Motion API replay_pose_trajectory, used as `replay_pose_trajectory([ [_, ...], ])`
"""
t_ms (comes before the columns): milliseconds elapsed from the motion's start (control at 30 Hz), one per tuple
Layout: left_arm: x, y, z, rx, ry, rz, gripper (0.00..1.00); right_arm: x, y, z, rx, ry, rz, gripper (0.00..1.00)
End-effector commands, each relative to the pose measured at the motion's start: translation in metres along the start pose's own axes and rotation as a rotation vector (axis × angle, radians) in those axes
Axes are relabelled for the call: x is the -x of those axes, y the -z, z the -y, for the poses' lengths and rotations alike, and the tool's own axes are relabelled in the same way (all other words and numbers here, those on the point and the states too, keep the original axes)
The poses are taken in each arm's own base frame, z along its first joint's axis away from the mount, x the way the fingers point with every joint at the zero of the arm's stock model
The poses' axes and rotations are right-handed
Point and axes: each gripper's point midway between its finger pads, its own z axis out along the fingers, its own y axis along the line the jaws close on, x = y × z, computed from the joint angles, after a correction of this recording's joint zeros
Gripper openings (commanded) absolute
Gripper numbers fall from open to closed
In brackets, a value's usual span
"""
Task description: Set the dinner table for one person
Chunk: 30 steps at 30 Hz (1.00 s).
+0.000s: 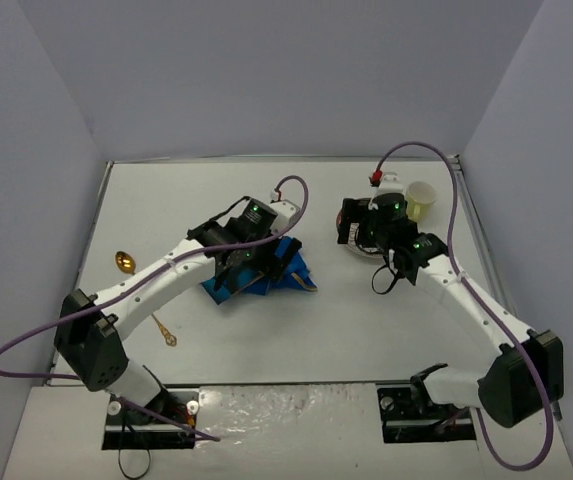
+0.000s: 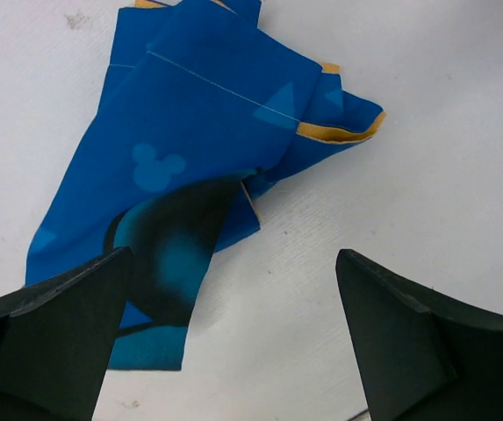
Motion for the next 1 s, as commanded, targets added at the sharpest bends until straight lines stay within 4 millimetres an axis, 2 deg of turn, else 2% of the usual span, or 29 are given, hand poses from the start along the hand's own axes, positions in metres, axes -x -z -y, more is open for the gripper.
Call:
replay_pose_trajectory([
  [0,0.025,-0.016,-0.001,0.115,-0.178,0.019,0.96,0.005,0.029,0.023,-0.059,-0.089,0.079,0.95],
  [133,0.028,-0.039,0.01,0.133,-0.247,-0.023,0.88,-0.005,0.041,0.038,-0.085,-0.121,0.081,0.95],
  [200,0.03,-0.05,0.017,0.136,-0.3,-0.037,0.81,-0.011,0.046,0.043,-0.094,-0.134,0.078,0.95],
  [300,0.025,-0.066,0.022,0.137,-0.343,-0.079,0.76,-0.016,0.05,0.048,-0.105,-0.149,0.083,0.95],
  [467,0.017,-0.075,0.027,0.124,-0.404,-0.147,0.67,-0.021,0.055,0.054,-0.12,-0.159,0.082,0.95],
  [733,-0.007,-0.074,0.007,0.207,-0.475,-0.245,0.58,-0.026,0.056,0.057,-0.126,-0.169,0.076,0.95],
  [967,-0.006,-0.084,0.006,0.22,-0.485,-0.255,0.51,-0.028,0.054,0.057,-0.126,-0.167,0.064,0.95],
])
